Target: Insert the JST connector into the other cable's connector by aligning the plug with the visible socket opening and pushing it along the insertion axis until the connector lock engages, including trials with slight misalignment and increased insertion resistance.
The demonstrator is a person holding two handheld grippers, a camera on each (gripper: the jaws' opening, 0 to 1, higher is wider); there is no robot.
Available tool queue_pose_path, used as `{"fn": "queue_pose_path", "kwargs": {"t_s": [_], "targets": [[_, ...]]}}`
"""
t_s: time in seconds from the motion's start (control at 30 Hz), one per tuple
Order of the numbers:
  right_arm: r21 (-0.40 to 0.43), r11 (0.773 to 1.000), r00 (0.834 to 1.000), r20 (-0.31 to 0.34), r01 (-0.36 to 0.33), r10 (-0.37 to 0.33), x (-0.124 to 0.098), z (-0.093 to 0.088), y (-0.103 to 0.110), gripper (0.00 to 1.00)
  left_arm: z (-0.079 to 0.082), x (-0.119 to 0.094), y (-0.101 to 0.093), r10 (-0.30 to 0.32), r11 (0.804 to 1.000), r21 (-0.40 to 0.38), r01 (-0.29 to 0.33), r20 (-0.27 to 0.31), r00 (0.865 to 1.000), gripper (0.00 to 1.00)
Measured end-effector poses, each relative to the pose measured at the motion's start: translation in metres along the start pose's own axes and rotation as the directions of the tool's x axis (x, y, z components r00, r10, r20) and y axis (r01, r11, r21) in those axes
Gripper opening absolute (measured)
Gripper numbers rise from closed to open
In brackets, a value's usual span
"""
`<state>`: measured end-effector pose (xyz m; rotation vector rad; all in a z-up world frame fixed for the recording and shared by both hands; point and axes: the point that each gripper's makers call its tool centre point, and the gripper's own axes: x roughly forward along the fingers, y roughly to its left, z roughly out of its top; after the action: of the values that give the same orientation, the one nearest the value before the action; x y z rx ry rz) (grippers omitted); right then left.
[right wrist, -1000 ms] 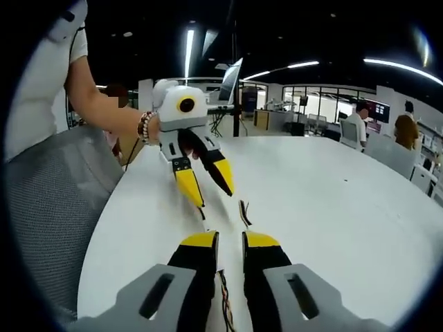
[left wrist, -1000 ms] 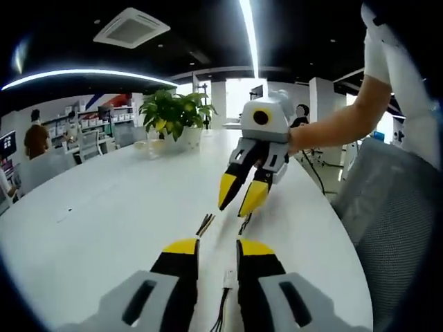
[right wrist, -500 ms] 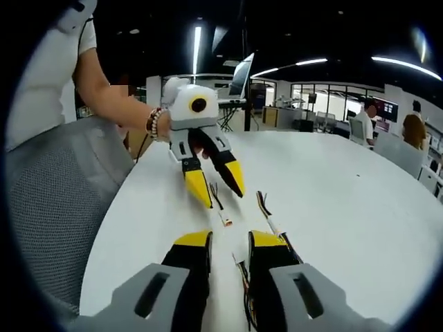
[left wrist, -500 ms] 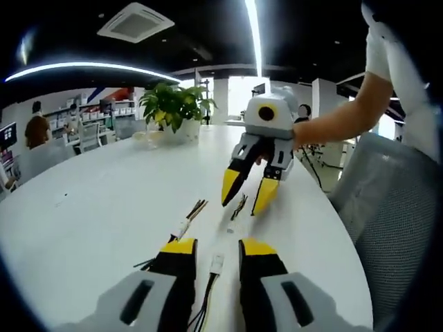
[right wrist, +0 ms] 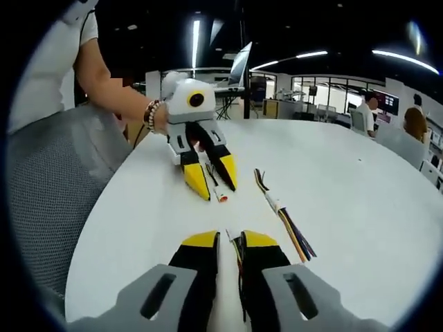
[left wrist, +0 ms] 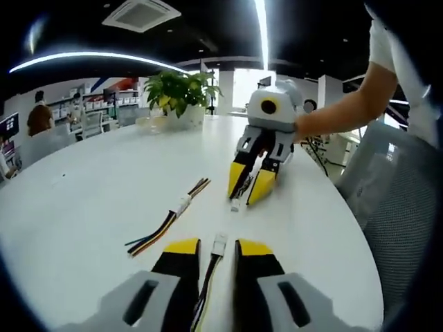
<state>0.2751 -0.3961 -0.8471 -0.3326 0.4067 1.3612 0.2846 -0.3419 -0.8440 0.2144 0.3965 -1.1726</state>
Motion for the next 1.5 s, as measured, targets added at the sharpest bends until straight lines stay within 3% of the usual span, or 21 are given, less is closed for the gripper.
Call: {"fn": "queue_pose_path", "kwargs": {"t_s": [0.33,0.63,0.77,0.8,0.9,1.1,1.27,1.5], "targets": [[-0.006,1.0,1.0,0.021,0.021,-0.021,0.002,0.0,-0.001,0.05,0.001,0.005,-0.001,-0.031,0.999,0.022,0.031,0.007,0.999,0.01],[0.013,0.999,0.998,0.06,0.031,-0.031,0.001,0.0,0.0,0.04,0.003,0.007,0.0,-0.061,0.996,0.062,0.06,0.015,0.998,0.0],[0.006,0.999,0.998,0.044,0.035,-0.035,0.001,0.0,0.001,0.04,0.004,0.007,-0.002,-0.071,0.995,0.071,0.071,0.0,0.997,0.0],[0.064,0.998,0.999,0.046,0.003,-0.006,0.001,0.0,0.007,0.04,0.004,0.007,-0.003,-0.074,0.994,0.076,0.074,-0.006,0.997,0.0],[0.051,0.999,0.999,0.033,0.017,-0.019,0.0,0.0,0.004,0.04,0.012,0.004,-0.005,-0.077,0.996,0.055,0.076,0.025,0.997,0.0],[0.02,0.999,0.997,0.07,0.027,-0.028,-0.004,0.022,0.007,0.03,0.022,0.001,-0.01,-0.087,0.994,0.075,0.084,0.033,0.996,0.0],[-0.035,0.999,0.998,0.062,0.031,-0.029,-0.001,0.039,0.009,0.03,0.026,0.002,-0.016,-0.096,0.991,0.097,0.093,0.034,0.995,0.0],[-0.058,0.998,1.0,0.017,0.025,-0.024,0.006,0.034,0.012,0.02,0.029,0.004,-0.021,-0.106,0.988,0.114,0.102,0.033,0.994,0.0]]}}
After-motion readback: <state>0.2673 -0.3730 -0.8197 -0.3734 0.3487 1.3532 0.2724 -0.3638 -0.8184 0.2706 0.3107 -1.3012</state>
